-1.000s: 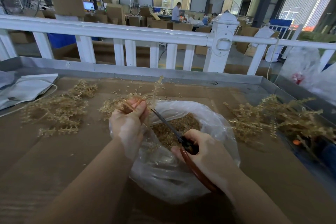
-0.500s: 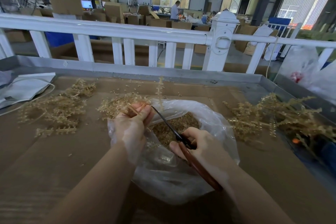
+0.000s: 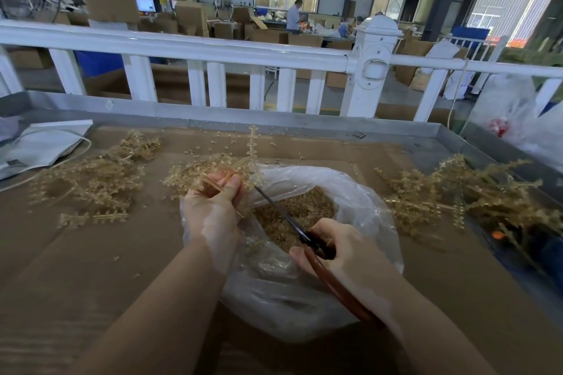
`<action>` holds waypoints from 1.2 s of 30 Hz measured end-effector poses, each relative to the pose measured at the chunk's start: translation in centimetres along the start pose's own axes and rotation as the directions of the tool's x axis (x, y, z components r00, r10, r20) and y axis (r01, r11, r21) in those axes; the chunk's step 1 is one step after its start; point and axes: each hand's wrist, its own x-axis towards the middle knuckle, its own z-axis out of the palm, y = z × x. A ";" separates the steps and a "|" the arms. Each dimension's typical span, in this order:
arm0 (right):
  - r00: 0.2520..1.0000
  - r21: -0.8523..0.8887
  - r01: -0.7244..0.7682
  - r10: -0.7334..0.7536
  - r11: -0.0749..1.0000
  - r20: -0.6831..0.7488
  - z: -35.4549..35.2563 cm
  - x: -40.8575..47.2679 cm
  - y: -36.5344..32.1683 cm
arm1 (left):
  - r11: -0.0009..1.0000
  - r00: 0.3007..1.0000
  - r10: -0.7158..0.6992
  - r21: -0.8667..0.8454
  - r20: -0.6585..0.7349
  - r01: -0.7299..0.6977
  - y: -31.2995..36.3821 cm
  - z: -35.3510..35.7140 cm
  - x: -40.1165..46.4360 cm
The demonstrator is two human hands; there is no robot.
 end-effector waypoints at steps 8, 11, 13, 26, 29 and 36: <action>1.000 0.003 -0.006 0.006 1.000 0.009 -0.1 0.1 0.0 | 0.998 0.998 0.059 0.002 0.010 -0.059 0.0 -0.3 0.3; 1.000 0.010 -0.018 0.018 1.000 0.002 -0.1 0.3 -0.1 | 0.999 0.997 0.050 0.015 0.065 -0.051 -0.3 -0.5 0.2; 0.999 0.004 -0.032 0.032 0.999 0.010 -0.2 0.4 -0.2 | 0.998 0.994 0.049 0.022 0.097 -0.052 -0.5 -0.6 0.3; 0.995 0.074 -0.098 0.096 0.992 0.030 -0.4 0.7 0.2 | 0.989 0.940 -0.144 -0.001 0.308 0.151 -1.1 0.0 -0.3; 0.996 0.061 -0.093 0.093 0.994 0.010 -0.3 0.8 0.3 | 0.989 0.921 -0.144 0.018 0.361 0.148 -1.1 -0.2 -0.3; 0.997 0.080 -0.069 0.070 0.994 -0.013 -0.5 0.7 0.5 | 0.984 0.969 -0.173 0.077 0.178 0.161 -1.6 -0.4 0.7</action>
